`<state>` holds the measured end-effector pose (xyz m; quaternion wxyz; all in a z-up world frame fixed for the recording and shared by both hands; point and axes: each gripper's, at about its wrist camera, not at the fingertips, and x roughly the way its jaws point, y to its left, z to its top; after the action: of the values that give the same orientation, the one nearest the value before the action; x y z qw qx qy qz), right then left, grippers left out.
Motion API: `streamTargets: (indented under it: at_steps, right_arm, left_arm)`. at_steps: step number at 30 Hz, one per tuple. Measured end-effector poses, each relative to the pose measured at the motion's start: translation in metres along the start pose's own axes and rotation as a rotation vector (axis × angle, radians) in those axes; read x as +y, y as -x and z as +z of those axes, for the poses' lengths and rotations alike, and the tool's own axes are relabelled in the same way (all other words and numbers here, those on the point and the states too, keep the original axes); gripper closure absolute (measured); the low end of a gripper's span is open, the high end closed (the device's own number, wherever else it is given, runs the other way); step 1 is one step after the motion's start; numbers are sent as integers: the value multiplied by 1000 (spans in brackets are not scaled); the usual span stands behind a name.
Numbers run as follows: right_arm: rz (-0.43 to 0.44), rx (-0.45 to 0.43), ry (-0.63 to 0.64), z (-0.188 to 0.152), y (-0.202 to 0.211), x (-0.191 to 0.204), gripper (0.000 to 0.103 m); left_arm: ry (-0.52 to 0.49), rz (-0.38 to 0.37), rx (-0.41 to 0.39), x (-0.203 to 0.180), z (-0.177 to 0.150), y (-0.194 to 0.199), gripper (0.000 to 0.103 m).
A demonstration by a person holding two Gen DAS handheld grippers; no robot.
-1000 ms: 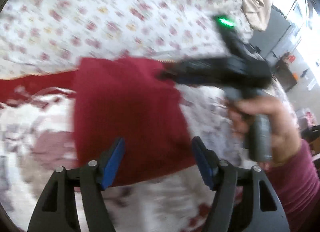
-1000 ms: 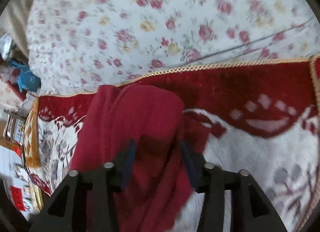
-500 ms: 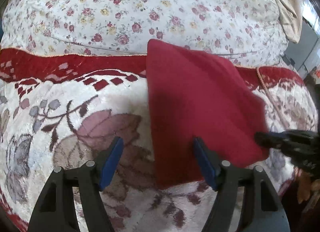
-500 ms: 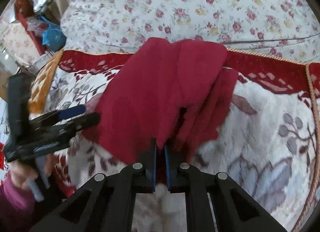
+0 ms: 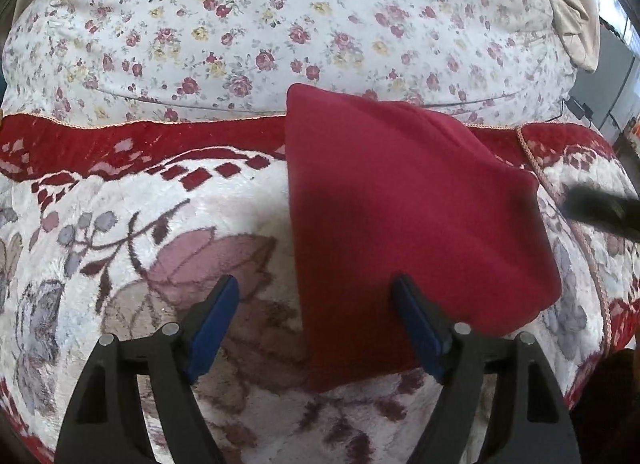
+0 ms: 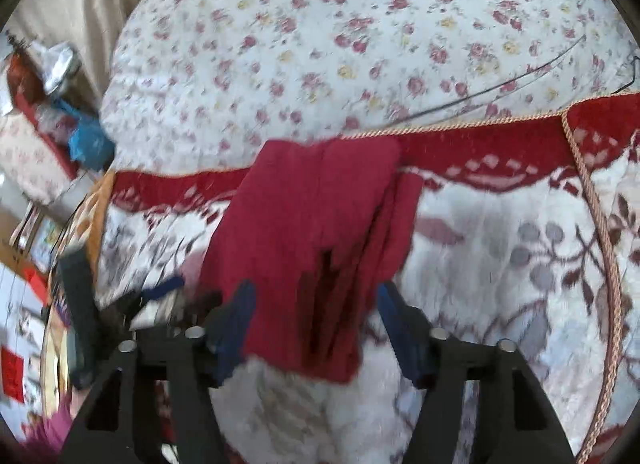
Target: Fold small clothes
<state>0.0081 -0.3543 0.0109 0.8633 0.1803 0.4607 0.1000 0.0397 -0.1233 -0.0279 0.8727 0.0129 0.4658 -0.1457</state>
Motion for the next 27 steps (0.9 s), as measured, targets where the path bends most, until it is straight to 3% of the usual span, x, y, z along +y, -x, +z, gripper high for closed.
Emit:
streamTargets:
  at_steps: [2,4,9,14,19,24,27]
  right_arm:
    - [1,26,-35,14,-25,-3,37]
    - [17,51,-38,20,-45,-7,83]
    - [-66,14,98,3,-32,1,87]
    - [-112,39,90,-11,-45,-9,87]
    - [-150,23,130,-10,-28,4,82]
    - [-151,-44,58,0,-11,6,37]
    - [-154,-58,-6,18,-22,-2,31]
  left_arm:
    - [-7,4,-2,-2,-1,-1,24]
    - [-15,7,-2,-3,-2,-1,23]
    - [-8,-7,3,-2,-2,3,23]
    - [-23,0,-2,-7,-1,1,22]
    - [-13,4,7,-5,-4,-3,21]
    - [-10,5,7,-4,-3,-3,21]
    - [-14,6,5,-4,-3,-3,21]
